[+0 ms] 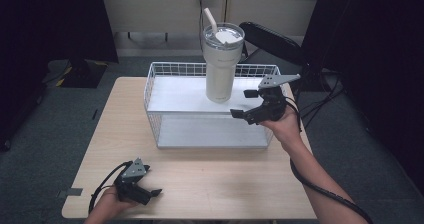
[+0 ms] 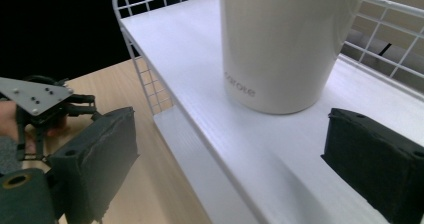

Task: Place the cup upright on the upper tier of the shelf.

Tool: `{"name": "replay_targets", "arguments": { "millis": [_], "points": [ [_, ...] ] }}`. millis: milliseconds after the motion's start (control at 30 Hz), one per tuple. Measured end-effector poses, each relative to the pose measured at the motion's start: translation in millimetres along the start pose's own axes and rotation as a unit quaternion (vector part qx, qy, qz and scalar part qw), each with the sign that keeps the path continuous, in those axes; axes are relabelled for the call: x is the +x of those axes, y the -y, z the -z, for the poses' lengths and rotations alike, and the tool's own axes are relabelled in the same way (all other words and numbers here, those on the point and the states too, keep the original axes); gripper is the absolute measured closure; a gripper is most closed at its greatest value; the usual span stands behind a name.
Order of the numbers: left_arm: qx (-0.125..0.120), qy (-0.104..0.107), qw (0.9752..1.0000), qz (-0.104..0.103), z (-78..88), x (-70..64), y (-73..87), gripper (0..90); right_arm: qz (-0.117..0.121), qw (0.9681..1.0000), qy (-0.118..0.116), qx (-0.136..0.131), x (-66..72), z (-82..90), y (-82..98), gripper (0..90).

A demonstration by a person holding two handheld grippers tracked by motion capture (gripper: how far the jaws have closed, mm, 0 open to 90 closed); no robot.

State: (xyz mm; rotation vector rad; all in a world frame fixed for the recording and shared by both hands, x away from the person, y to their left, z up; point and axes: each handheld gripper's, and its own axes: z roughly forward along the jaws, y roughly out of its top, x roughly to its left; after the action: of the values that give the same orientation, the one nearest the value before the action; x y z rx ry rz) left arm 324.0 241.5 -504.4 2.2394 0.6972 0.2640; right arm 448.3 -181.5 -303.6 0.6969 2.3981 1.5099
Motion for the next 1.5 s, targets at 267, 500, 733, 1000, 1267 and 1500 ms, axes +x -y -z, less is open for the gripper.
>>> {"name": "replay_targets", "arguments": {
  "millis": [267, 500, 733, 1000, 1267, 1500],
  "points": [
    [0.0, 0.0, 1.0, 0.0, -0.2, -0.4, 0.0, 3.7, 0.009, 1.0, 0.0, -0.003, 8.2, 16.7, 14.2, 6.3],
    [0.001, -0.002, 1.0, -0.002, -0.4, -1.0, -0.1, 3.7, 0.018, 0.9998, 0.001, -0.001, 12.8, 27.0, 26.8, 6.4],
    [0.002, -0.004, 1.0, -0.003, -0.6, -1.4, -0.2, 3.7, 0.023, 0.9997, -0.004, -0.007, 17.3, 30.6, 43.3, 6.4],
    [0.003, -0.005, 1.0, -0.005, -0.5, -1.4, -0.2, 3.7, 0.029, 0.9995, -0.01, 0.008, 23.0, 28.6, 60.9, 6.4],
    [0.003, -0.005, 1.0, -0.006, -0.6, -1.5, -0.2, 3.7, 0.027, 0.9994, -0.02, 0.012, 24.7, 25.0, 80.1, 6.4],
    [0.003, -0.005, 1.0, -0.006, -0.6, -1.6, -0.2, 3.7, 0.023, 0.9994, -0.022, 0.016, 26.0, 23.6, 93.4, 6.4]
  ]
}}
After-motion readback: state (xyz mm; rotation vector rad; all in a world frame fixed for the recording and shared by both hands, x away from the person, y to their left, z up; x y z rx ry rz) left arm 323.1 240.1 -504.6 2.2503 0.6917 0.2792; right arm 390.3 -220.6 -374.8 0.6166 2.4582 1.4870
